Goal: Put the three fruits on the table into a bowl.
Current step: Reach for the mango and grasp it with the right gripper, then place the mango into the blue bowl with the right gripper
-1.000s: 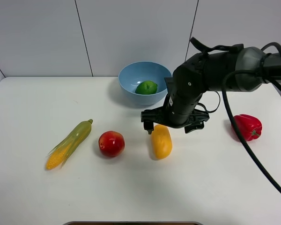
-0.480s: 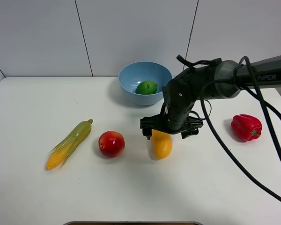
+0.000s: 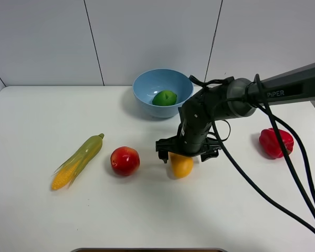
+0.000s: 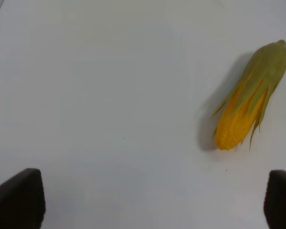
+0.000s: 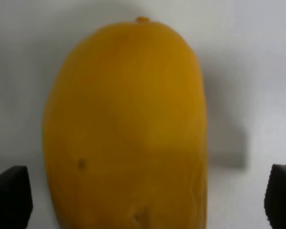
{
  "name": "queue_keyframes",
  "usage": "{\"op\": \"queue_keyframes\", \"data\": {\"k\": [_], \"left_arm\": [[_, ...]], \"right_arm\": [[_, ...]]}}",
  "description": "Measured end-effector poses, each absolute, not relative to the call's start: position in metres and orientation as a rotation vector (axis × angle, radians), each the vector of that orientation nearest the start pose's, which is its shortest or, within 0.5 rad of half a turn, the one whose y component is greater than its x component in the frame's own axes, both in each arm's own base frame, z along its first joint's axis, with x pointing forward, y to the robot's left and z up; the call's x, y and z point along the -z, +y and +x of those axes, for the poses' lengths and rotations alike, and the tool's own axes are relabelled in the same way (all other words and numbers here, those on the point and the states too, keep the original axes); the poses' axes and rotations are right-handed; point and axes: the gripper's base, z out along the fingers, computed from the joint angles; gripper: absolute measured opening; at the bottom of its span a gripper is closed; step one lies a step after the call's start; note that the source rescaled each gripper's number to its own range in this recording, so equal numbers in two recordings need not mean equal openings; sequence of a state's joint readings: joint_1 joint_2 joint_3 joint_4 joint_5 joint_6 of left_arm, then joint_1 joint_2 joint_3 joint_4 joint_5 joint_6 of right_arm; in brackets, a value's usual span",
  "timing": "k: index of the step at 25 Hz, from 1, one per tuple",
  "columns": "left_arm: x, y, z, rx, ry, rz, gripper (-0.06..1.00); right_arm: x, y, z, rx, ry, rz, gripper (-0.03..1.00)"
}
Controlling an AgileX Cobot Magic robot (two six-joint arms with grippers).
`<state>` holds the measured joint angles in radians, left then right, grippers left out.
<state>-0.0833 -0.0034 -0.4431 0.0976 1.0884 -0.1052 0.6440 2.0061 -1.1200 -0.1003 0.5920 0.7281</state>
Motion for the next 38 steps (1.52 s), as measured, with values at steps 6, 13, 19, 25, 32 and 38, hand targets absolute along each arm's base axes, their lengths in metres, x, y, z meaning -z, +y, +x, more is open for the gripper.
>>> {"op": "queue_keyframes", "data": {"k": [6,13,19,25,32,38], "left_arm": [[-0.259,0.008,0.000,-0.007,2.121,-0.026,0.76],[-0.259,0.008,0.000,-0.007,2.121,-0.026,0.76],[-0.259,0.008,0.000,-0.007,2.121,-0.026,0.76],[-0.259,0.008,0.000,-0.007,2.121,-0.026,0.76],[-0.259,0.008,0.000,-0.007,2.121,-0.026,0.76],[-0.259,0.008,0.000,-0.007,2.121,-0.026,0.76]], "right_arm": [[-0.109,0.212,0.294,-0.106,2.949,0.010,0.99],[-0.109,0.210,0.295,-0.102,2.948,0.016,0.99],[-0.109,0.210,0.295,-0.102,2.948,0.016,0.75],[-0.109,0.210,0.295,-0.102,2.948,0.016,0.01],[-0.109,0.210,0.295,-0.102,2.948,0.016,0.00],[-0.122,0.210,0.296,-0.127,2.917,0.010,0.00]]}}
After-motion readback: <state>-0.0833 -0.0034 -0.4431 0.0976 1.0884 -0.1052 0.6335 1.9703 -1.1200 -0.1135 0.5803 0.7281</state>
